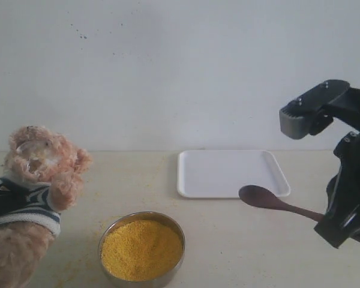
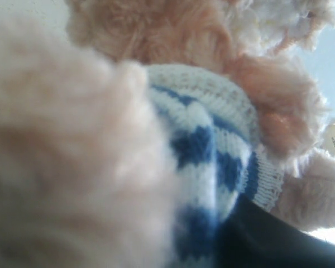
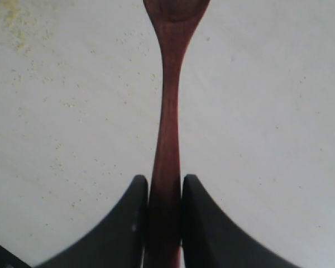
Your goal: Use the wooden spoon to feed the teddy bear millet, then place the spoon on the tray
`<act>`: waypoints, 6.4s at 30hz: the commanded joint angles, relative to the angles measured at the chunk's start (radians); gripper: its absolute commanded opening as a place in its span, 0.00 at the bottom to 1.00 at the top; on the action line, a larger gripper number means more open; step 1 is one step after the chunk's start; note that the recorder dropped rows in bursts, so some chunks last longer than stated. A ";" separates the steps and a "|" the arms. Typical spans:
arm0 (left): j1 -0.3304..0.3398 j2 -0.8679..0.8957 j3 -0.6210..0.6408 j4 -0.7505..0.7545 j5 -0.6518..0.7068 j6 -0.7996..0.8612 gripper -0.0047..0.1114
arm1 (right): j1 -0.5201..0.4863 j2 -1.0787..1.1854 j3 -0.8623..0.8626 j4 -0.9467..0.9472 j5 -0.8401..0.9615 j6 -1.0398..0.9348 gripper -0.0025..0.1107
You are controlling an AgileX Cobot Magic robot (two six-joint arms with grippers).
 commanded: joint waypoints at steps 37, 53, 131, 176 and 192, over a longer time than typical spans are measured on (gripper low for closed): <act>-0.002 -0.008 0.003 -0.018 -0.011 0.004 0.07 | 0.485 0.643 -0.362 -0.430 -0.015 0.132 0.02; -0.002 -0.008 0.004 -0.018 -0.005 0.004 0.07 | 0.485 0.647 -0.363 -0.356 -0.075 0.096 0.02; 0.000 -0.148 0.126 0.294 0.079 -0.222 0.07 | 0.195 0.406 -0.363 0.096 0.025 -0.042 0.02; 0.000 -0.225 0.169 0.457 0.015 -0.402 0.07 | 0.405 0.404 -0.363 0.194 -0.265 -0.054 0.02; 0.000 -0.225 0.169 0.454 0.016 -0.402 0.07 | 0.601 0.451 -0.363 -0.374 -0.280 0.064 0.02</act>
